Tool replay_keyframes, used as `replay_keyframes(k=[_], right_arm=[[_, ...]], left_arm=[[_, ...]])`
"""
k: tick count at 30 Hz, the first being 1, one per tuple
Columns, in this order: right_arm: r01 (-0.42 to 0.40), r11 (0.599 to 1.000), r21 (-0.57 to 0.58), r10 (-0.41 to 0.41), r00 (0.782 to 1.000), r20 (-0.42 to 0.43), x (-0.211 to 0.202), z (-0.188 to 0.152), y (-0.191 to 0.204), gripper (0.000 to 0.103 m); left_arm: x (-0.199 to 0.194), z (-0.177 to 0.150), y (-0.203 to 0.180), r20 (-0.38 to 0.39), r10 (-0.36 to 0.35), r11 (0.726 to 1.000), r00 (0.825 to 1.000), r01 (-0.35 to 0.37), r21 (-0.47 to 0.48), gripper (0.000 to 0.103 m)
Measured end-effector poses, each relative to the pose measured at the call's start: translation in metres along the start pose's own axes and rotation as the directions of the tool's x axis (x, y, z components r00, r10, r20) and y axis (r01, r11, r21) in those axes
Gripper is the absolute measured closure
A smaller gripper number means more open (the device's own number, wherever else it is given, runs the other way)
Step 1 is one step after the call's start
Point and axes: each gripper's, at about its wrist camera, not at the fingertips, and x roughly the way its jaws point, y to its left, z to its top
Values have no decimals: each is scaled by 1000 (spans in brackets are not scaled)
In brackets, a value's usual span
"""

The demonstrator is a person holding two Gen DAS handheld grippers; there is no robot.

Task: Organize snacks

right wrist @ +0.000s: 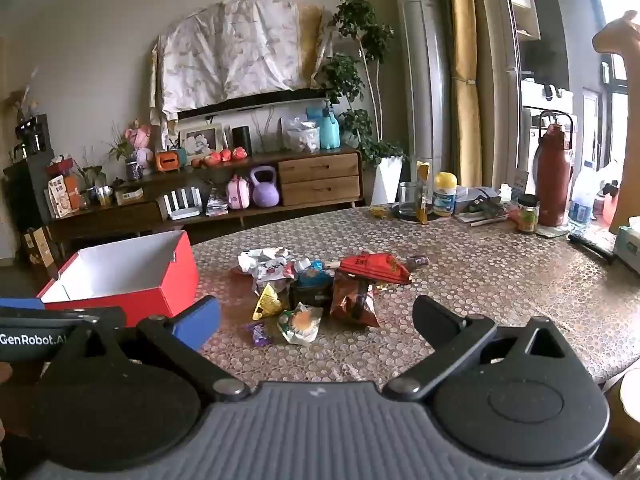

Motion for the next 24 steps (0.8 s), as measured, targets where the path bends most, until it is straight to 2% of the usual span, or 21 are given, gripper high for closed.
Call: replay_keyframes(k=[15, 24], right_arm=[[-34, 999, -20, 34, 999, 28, -10, 2, 1, 0], [-28, 999, -25, 29, 999, 45, -14, 5, 3, 0]], left_arm=[[-14, 2, 6, 54, -43, 999, 998, 44, -22, 0], [-19, 4, 5, 64, -41, 999, 997, 42, -18, 0]])
